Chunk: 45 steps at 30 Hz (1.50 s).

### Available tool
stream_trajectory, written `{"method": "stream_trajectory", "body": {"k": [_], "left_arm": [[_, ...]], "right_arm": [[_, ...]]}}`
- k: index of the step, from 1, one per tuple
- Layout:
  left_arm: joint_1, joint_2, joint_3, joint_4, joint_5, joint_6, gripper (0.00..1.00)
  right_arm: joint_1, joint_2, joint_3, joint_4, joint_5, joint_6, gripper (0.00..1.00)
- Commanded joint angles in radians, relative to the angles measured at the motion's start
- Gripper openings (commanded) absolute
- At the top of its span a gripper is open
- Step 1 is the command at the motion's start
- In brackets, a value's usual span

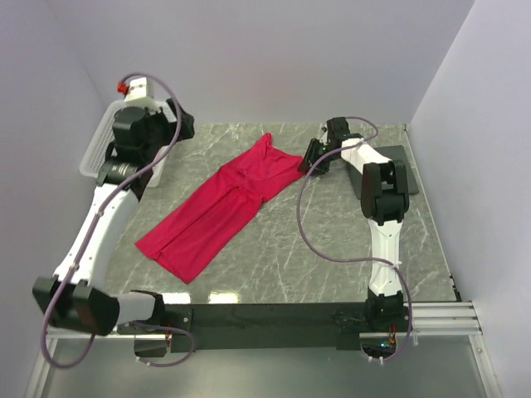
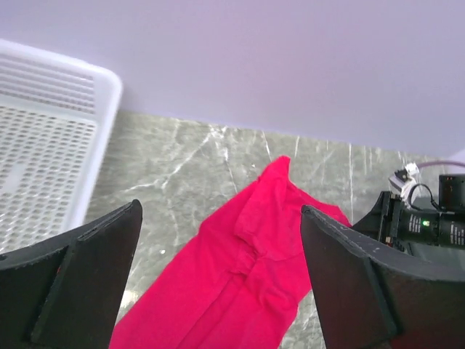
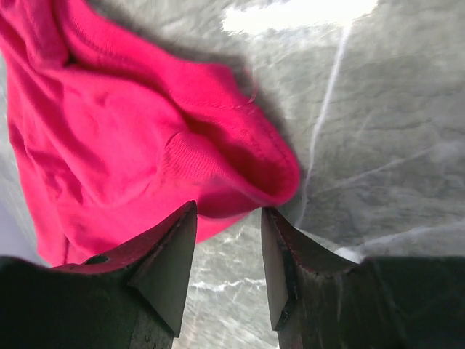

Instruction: Fold and stack the t-shirts

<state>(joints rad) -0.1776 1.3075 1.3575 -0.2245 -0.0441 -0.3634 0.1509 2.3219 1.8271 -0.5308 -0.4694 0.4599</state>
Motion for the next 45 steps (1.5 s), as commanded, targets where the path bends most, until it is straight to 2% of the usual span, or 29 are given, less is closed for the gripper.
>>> {"method": "stream_trajectory", "body": {"k": [1,3,7,10,13,22,24,28,29,33,36,38,39,40,42,43,44,45], "left_arm": [[0.01,-0.059,-0.101,0.021,-0.054,-0.034,0.95],[0.01,-0.102,-0.142,-0.005,-0.051,-0.055,0.95],[0.012,-0.168,-0.205,-0.032,-0.037,-0.078,0.95],[0.01,-0.208,-0.227,-0.07,-0.037,-0.082,0.95],[0.01,-0.238,-0.241,-0.098,-0.037,-0.081,0.95],[0.012,-0.268,-0.305,-0.118,0.004,-0.115,0.94],[0.01,-0.252,-0.313,-0.122,0.029,-0.118,0.94],[0.01,-0.226,-0.324,-0.148,0.036,-0.132,0.93],[0.01,-0.226,-0.327,-0.157,0.036,-0.138,0.93],[0.01,-0.228,-0.372,-0.21,0.023,-0.195,0.92],[0.01,-0.244,-0.441,-0.233,0.032,-0.239,0.91],[0.01,-0.246,-0.477,-0.231,0.046,-0.259,0.89],[0.01,-0.243,-0.509,-0.228,0.053,-0.264,0.88],[0.01,-0.241,-0.523,-0.223,0.058,-0.266,0.88],[0.01,-0.222,-0.549,-0.214,0.061,-0.258,0.86],[0.012,-0.215,-0.554,-0.213,0.059,-0.25,0.85],[0.01,-0.202,-0.551,-0.22,0.047,-0.237,0.85],[0.01,-0.195,-0.548,-0.228,0.047,-0.23,0.85]], "right_arm": [[0.009,0.008,0.028,0.034,0.069,0.078,0.48],[0.009,0.013,0.009,0.043,0.06,0.103,0.47],[0.007,0.034,0.009,0.054,0.063,0.141,0.39],[0.001,0.033,0.011,0.083,0.075,0.151,0.16],[-0.017,0.037,0.05,0.089,0.116,0.132,0.03],[-0.112,0.151,0.336,0.08,0.229,0.051,0.0],[-0.119,0.174,0.382,0.115,0.224,0.045,0.05],[-0.108,0.16,0.406,0.109,0.181,-0.015,0.37],[-0.108,0.139,0.405,0.104,0.178,-0.027,0.41],[-0.116,0.048,0.364,0.052,0.181,-0.11,0.44],[-0.117,-0.062,0.263,0.006,0.137,-0.225,0.49],[-0.116,-0.135,0.183,-0.032,0.04,-0.373,0.49],[-0.113,-0.157,0.161,-0.105,-0.165,-0.45,0.49],[-0.105,-0.197,0.118,-0.153,-0.266,-0.65,0.5],[-0.068,-0.237,0.069,-0.354,-0.458,-0.887,0.62],[0.011,-0.287,0.004,-0.421,-0.471,-1.134,0.63],[0.053,-0.317,-0.038,-0.549,-0.477,-1.276,0.63],[0.106,-0.355,-0.098,-0.563,-0.456,-1.393,0.63]]}}
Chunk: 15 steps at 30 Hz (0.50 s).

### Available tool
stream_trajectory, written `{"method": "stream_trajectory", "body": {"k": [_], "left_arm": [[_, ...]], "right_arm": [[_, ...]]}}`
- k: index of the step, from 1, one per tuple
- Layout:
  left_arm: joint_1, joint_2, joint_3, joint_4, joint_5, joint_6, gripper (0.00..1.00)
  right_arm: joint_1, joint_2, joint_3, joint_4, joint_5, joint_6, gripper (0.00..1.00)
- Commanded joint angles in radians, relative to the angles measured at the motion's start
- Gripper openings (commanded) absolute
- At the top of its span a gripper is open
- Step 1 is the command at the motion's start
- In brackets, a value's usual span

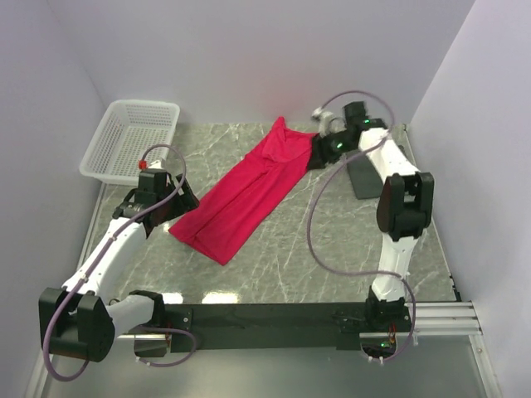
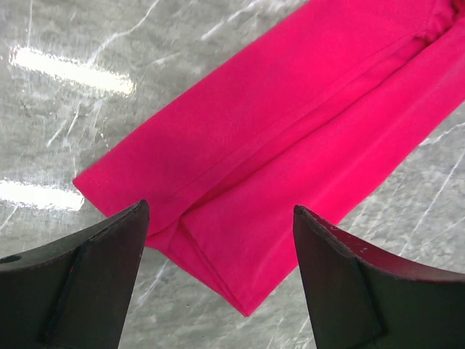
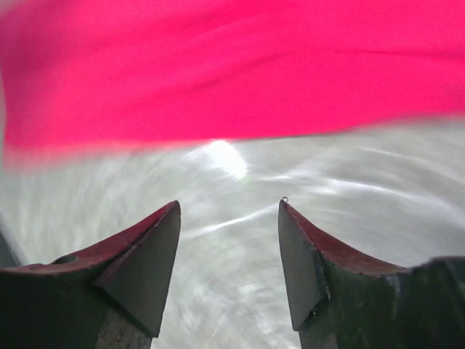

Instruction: Fold and stack the t-shirts

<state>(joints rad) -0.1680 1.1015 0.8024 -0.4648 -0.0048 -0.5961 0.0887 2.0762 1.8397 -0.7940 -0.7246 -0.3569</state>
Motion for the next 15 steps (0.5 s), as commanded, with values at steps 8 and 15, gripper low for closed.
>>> {"method": "stream_trajectory", "body": {"k": [8,15], "left_arm": [[0.012,-0.032,0.029,-0.035,-0.119,-0.023,0.85],[0.038,-0.182,0.027,-0.133,-0.23,-0.103,0.86]], "right_arm": [[0.646,-0.395,-0.571,0.082,0.097,-0.878,0.76],[0.882,-0.277,-0.493,0.26,0.243,-0.861,0.74]]}}
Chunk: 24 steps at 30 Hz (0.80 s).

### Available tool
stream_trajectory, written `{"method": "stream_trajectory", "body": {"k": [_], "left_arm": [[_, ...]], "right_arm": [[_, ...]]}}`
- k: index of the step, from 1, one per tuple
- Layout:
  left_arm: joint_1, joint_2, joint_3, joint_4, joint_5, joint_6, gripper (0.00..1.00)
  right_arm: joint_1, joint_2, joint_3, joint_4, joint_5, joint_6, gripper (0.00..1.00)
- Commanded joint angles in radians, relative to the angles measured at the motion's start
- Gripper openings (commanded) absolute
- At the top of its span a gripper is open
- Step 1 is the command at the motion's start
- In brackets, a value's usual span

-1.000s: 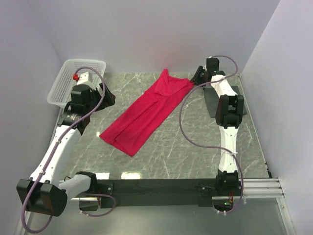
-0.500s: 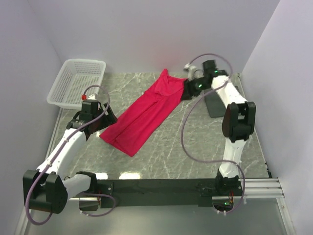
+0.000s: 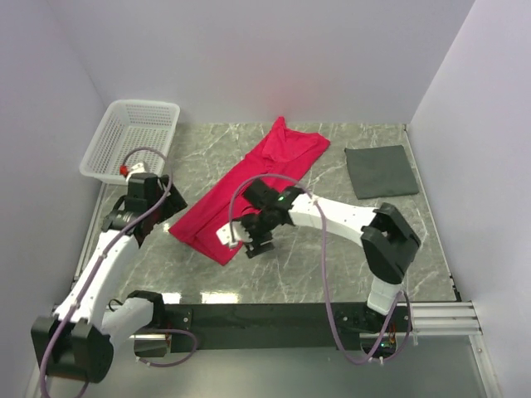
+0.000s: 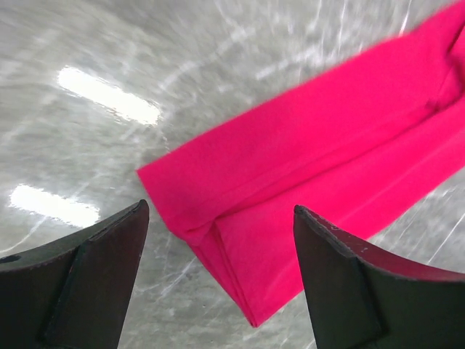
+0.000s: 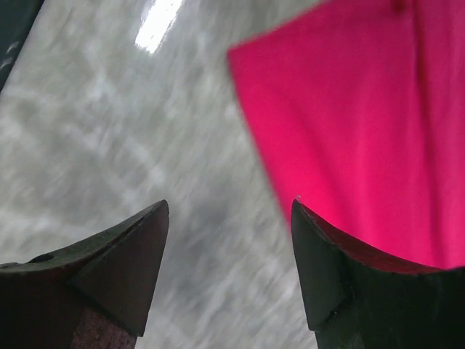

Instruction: Fold and stack the t-shirts

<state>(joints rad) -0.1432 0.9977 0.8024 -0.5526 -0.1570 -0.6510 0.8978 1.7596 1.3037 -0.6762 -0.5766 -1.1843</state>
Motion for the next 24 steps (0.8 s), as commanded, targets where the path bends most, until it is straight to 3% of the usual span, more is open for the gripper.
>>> {"method": "stream_trajectory", "body": {"k": [1,7,16,24], "left_arm": [[0.017,-0.1,0.03,-0.068,-0.096,-0.058,0.86],[0.022,-0.269,0.026,-0.118,-0.145,-0.101,0.88],[0.024,-0.315,0.017,-0.155,-0.154,-0.102,0.88],[0.025,-0.353,0.0,-0.165,-0.154,-0.118,0.87]], "right_arm": [[0.091,0.069,0.055,0.156,0.104,-0.023,0.74],[0.167,0.153,0.097,0.201,0.141,0.032,0.7],[0.207,0.259,0.169,0.216,0.17,0.098,0.63],[0.216,0.311,0.195,0.179,0.169,0.127,0.45]]}}
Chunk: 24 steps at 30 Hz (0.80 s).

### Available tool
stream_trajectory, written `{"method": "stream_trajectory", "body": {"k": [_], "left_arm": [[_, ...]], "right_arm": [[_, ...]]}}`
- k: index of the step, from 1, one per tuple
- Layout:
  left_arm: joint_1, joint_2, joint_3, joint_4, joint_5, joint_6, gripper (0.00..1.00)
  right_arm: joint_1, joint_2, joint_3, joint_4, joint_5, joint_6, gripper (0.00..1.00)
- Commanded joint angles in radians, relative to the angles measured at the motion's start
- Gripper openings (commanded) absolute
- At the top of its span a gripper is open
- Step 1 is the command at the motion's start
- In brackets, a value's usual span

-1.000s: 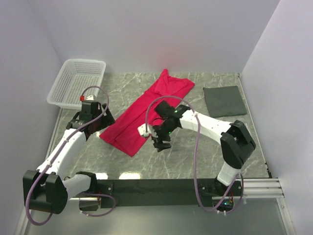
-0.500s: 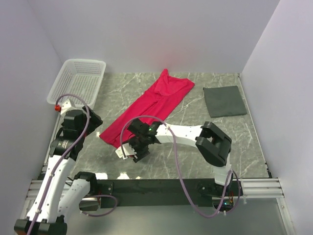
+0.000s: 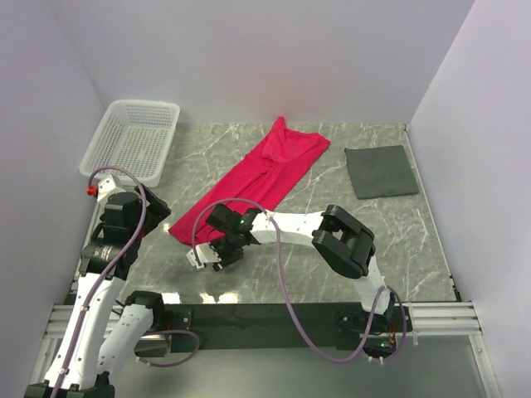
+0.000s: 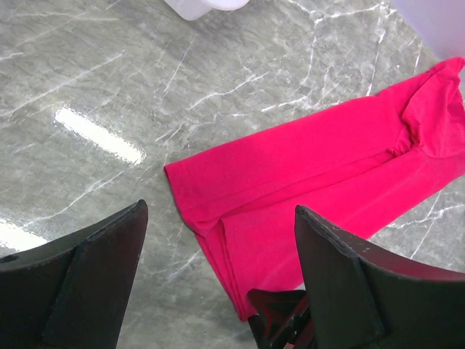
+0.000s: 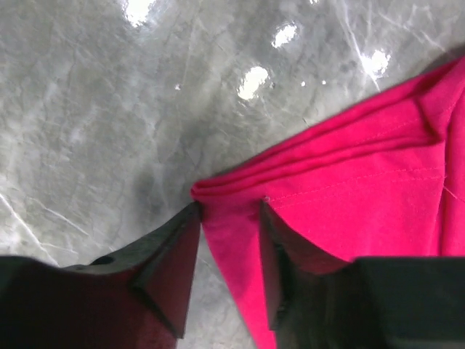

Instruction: Fold and stack the t-shirts

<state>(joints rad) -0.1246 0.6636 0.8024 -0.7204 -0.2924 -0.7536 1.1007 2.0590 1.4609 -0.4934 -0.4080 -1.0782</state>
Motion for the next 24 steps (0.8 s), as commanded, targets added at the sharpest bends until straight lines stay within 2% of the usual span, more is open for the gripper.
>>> {"method": "stream_trajectory", "body": {"k": [1,4,7,8,9,12,16,24], "left_arm": [[0.005,-0.021,0.003,0.004,-0.021,-0.012,0.87],[0.005,-0.018,0.014,-0.001,-0.024,-0.007,0.87],[0.005,-0.019,0.015,-0.002,-0.019,-0.006,0.86],[0.005,-0.019,0.014,-0.001,-0.016,-0.004,0.86],[0.005,-0.021,0.011,0.002,-0.011,-0.006,0.86],[0.005,-0.022,-0.006,0.015,0.015,-0.007,0.86],[0.005,-0.01,-0.04,0.055,0.104,-0.004,0.86],[0.006,0.063,-0.181,0.222,0.444,-0.056,0.82]], "right_arm": [[0.013,0.015,0.039,-0.008,0.0,0.026,0.44],[0.016,0.027,0.05,-0.028,0.0,0.037,0.37],[0.018,0.02,0.044,-0.053,-0.005,0.04,0.25],[0.016,0.001,0.029,-0.062,-0.008,0.032,0.1],[0.016,-0.016,0.01,-0.065,-0.009,0.028,0.0],[0.011,-0.103,-0.092,-0.08,-0.018,-0.032,0.0],[-0.027,-0.21,-0.197,-0.219,-0.034,-0.127,0.0],[-0.11,-0.509,-0.549,-0.301,0.018,-0.264,0.0]]}}
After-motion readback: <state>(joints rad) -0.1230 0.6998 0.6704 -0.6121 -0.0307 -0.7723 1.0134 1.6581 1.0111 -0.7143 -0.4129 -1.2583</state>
